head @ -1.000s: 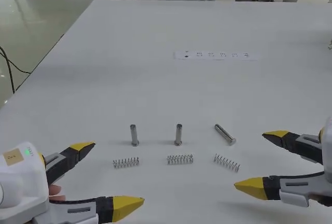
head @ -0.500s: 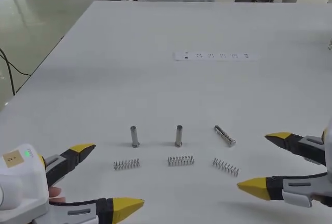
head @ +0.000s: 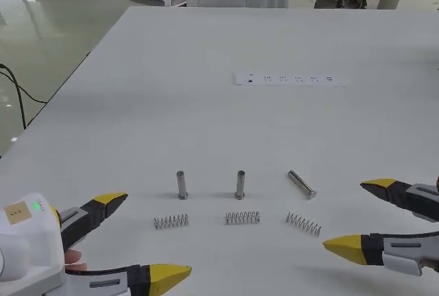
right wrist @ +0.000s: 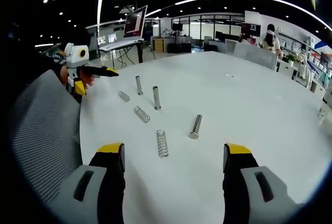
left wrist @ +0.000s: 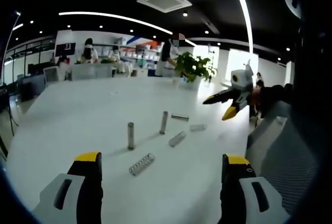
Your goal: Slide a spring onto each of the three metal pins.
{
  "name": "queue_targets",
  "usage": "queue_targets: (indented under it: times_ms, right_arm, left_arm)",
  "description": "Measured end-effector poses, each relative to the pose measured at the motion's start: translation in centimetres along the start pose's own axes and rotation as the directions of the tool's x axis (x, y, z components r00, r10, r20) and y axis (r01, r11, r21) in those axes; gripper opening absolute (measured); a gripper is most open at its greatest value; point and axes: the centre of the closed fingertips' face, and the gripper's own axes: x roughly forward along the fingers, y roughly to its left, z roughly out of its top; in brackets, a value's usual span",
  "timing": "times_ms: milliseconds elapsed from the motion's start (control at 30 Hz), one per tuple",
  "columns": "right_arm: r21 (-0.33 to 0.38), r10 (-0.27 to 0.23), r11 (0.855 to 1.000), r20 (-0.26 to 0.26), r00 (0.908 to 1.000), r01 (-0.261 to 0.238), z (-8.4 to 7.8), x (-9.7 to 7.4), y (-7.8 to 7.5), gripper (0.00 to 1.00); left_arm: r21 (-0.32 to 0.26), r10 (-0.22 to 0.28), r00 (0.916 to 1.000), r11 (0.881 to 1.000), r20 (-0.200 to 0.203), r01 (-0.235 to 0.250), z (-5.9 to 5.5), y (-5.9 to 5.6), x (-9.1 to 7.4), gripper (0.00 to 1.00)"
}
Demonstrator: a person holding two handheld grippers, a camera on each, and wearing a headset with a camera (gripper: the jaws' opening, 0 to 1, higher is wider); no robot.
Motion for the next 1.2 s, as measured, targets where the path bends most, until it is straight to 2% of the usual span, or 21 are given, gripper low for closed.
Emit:
queue_targets:
  times_ms: [367,567,700,833,1000,1200]
  right_arm:
    - [-0.007,-0.032,0.999,-0.004,0.9995,0.032,0.8,-0.9,-0.7,0.75]
    - [-0.029,-0.038,0.999,-0.044,0.9983,0.037,1.4,-1.0,-1.1,0.72]
    - [-0.043,-0.050,0.998,-0.069,0.9964,0.048,1.8,-0.8,-1.9,0.67]
    - [-0.074,-0.049,0.996,-0.124,0.9911,0.040,2.0,-0.1,-2.4,0.64]
    - [-0.102,-0.045,0.994,-0.129,0.9907,0.032,3.3,1.1,-2.9,0.60]
    - [-0.125,-0.032,0.992,-0.152,0.9879,0.013,3.9,2.9,-3.0,0.57]
  left_arm:
    - [-0.002,0.002,1.0000,1.000,0.005,-0.002,0.2,-0.1,-0.1,0.92]
    - [0.001,0.002,1.0000,1.000,0.006,-0.002,0.2,-0.1,-0.1,0.92]
    - [-0.001,0.004,1.0000,1.000,0.008,-0.004,0.3,-0.1,-0.1,0.92]
    - [-0.001,0.004,0.9999,1.000,0.014,-0.004,0.5,-0.2,-0.1,0.92]
    - [0.002,0.003,0.9998,1.000,0.017,-0.003,0.6,-0.6,-0.1,0.92]
    - [0.003,0.002,0.9997,1.000,0.024,-0.002,0.9,-0.9,-0.3,0.92]
